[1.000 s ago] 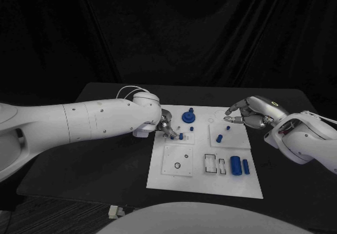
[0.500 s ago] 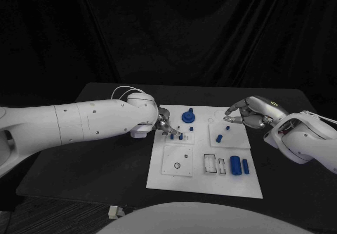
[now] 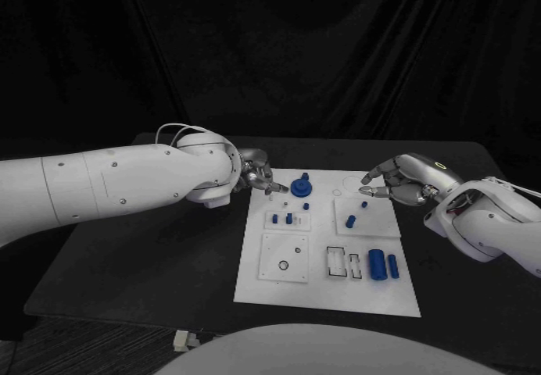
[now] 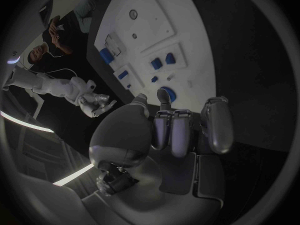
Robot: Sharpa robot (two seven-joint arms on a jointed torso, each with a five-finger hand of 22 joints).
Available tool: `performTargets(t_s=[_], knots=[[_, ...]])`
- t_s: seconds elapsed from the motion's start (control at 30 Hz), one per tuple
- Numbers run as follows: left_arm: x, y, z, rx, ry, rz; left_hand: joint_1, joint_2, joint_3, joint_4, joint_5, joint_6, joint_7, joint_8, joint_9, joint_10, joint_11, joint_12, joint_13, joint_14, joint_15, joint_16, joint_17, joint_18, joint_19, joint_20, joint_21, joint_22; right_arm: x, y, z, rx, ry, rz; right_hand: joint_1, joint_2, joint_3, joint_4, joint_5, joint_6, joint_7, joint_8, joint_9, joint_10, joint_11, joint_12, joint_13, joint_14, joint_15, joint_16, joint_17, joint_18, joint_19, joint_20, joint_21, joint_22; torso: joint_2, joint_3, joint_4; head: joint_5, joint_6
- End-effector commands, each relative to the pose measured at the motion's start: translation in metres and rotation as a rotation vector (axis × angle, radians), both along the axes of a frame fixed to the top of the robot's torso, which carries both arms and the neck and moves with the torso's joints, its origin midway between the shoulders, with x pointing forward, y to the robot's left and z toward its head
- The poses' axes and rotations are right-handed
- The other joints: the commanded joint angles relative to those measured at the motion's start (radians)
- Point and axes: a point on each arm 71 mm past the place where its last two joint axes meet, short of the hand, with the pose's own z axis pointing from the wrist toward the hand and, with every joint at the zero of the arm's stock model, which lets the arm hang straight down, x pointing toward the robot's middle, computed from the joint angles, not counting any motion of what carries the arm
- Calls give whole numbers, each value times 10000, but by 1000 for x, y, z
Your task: Assemble the parts on the task board
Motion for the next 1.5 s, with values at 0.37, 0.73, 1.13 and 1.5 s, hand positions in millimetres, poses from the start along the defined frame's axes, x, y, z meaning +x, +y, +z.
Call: performTargets(t_s=[0.37,0.73,1.13,1.5], knots=[[4,-26,48,-3026,-3692,-2995,4914,-711,1934,106,-977,-864,1405,-3651,-5928,-4639,1393,-11765,-6576,-3474,1283,-6760,-4141,425,-1945,875,-2338,1260,-5,-4,3,95,-203,-119,74,2,-20,-50,42,85,5,-45,-11,1263,-160,-33,321,1067,-65,30,2635,62,82,8,-51,2030,-8,2,2,-123,-2],[1,-49,34,-607,-5966,-5708,4752,-1657,2941,-79,-1513,-1340,222,-3604,-8682,-6087,957,-13129,-9333,-35,595,-2034,-930,84,-35,601,704,1930,-6,-5,4,146,-275,-94,69,5,-24,-39,43,96,5,-41,-10,1263,-159,-33,321,1067,-64,30,2635,60,87,8,-42,2033,6,2,-1,-181,-2],[5,-66,-9,689,-5247,-6206,4294,-1881,3017,-242,-1759,-718,302,-3512,-9373,-6192,876,-13229,-10267,270,481,-1111,-182,-3,228,476,1117,2035,-7,-3,4,171,-260,-30,69,5,-24,-39,43,96,5,-41,-10,1263,-159,-33,321,1067,-64,30,2635,60,87,8,-42,2033,8,-1,3,-207,-2],[8,-70,-24,725,-5207,-6073,4296,-1849,3147,-445,-1527,-376,346,-3467,-9595,-5836,887,-13046,-10516,226,497,-1112,-283,23,177,493,998,2000,-7,-3,4,178,-261,-17,62,5,-33,-22,45,115,3,-33,-7,1263,-152,-33,321,1067,-61,30,2635,59,89,10,-41,2034,19,-6,8,-245,-2]])
